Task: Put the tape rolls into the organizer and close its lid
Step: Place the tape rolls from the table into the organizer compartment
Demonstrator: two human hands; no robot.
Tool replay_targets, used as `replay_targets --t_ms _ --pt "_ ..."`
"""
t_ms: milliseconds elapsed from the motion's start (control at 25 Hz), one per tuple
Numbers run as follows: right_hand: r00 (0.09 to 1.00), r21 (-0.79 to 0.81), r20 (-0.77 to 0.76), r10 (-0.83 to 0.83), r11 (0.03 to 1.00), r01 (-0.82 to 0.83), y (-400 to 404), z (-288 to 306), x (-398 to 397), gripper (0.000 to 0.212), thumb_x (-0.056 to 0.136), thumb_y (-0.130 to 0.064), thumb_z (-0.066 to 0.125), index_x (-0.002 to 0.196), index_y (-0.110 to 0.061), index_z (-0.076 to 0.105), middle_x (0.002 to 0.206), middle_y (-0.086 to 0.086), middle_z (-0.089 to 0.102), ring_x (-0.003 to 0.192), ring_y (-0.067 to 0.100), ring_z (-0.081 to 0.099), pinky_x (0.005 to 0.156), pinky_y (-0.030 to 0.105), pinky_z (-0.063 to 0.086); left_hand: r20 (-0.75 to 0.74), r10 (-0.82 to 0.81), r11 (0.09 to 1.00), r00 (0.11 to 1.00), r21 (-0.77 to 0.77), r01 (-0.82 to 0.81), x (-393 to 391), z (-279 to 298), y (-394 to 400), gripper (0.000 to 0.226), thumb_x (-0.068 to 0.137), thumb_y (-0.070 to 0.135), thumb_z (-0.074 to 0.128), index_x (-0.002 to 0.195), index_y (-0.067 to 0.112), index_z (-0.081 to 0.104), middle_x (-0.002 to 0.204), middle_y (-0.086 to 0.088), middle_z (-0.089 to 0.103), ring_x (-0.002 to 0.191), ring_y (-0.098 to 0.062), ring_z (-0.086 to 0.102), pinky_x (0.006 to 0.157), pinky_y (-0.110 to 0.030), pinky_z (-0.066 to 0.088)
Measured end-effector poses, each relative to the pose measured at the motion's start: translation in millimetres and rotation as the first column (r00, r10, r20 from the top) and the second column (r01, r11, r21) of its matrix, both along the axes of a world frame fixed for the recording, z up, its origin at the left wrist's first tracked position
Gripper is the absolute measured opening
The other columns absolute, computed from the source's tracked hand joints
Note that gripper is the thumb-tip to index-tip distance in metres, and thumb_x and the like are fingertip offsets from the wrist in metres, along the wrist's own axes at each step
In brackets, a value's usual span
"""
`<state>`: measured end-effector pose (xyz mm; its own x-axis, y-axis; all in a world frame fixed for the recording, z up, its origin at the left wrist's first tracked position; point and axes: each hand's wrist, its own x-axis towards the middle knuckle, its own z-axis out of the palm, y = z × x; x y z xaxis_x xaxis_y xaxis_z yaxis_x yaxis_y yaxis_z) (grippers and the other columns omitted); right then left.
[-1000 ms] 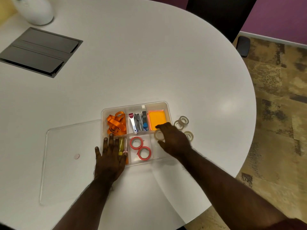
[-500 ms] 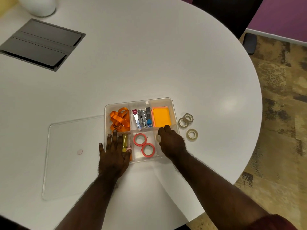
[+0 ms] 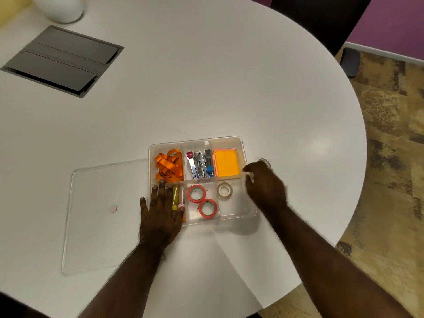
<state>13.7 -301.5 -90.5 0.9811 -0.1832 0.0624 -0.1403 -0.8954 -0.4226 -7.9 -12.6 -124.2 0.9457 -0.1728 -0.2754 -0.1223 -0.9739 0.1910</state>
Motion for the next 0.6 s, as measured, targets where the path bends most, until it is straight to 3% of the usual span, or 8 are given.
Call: replay_targets --t_ms 80,160,240,440,600 --pt "0.981 -0.047 -0.139 -0.133 0.991 0.128 -31.0 -3.4 -0.5 0.028 0.086 -0.018 0.06 0.113 -0.023 0.061 0.114 0.004 0.06 0.099 0.03 0.062 0.074 0.039 0.055 0.007 -0.007 1.0 1.0 0.012 0.007 -0.9 1.8 -0.5 0.083 0.086 0.063 0.002 0.153 0.015 0.012 0.163 -0.011 0.005 0.15 -0.031 0.005 0.118 -0.065 0.011" --pt "0.927 -0.144 -0.349 -0.135 0.986 0.089 -48.9 -14.4 -8.8 0.041 0.086 -0.03 0.062 0.126 -0.021 0.055 0.122 0.007 0.054 0.108 0.032 0.058 0.08 0.042 0.054 0.007 -0.015 1.0 1.0 0.01 0.015 -1.7 4.4 -1.0 0.084 0.087 0.063 0.001 0.153 0.013 0.015 0.162 -0.012 0.007 0.15 -0.032 0.007 0.118 -0.065 0.011" --pt "0.884 -0.18 -0.456 -0.099 0.984 0.018 -55.0 -25.1 -20.5 0.054 0.085 -0.04 0.065 0.133 -0.022 0.049 0.128 0.007 0.051 0.112 0.032 0.055 0.083 0.043 0.054 -0.005 -0.017 1.0 1.0 0.015 0.017 -2.0 6.8 -2.5 0.082 0.087 0.062 0.004 0.153 0.013 0.016 0.162 -0.012 0.008 0.15 -0.033 0.008 0.117 -0.066 0.013" --pt "0.913 -0.205 -0.394 -0.104 0.978 0.023 -58.3 -36.8 -33.1 0.044 0.085 -0.033 0.063 0.126 -0.021 0.051 0.118 0.006 0.056 0.103 0.03 0.057 0.073 0.04 0.055 -0.002 -0.015 1.0 1.0 0.008 0.015 -1.8 7.2 -2.3 0.089 0.084 0.066 -0.008 0.153 0.013 0.015 0.162 -0.012 0.008 0.15 -0.033 0.008 0.118 -0.065 0.012" --pt "0.978 0.031 -0.196 -0.066 0.997 0.074 -48.5 -18.7 -23.0 0.056 0.081 -0.034 0.069 0.131 -0.018 0.049 0.122 0.008 0.056 0.106 0.032 0.059 0.077 0.04 0.054 -0.003 -0.011 1.0 1.0 -0.003 0.011 -1.6 6.8 -2.7 0.088 0.085 0.066 -0.006 0.152 0.013 0.016 0.162 -0.013 0.01 0.149 -0.034 0.01 0.117 -0.066 0.013"
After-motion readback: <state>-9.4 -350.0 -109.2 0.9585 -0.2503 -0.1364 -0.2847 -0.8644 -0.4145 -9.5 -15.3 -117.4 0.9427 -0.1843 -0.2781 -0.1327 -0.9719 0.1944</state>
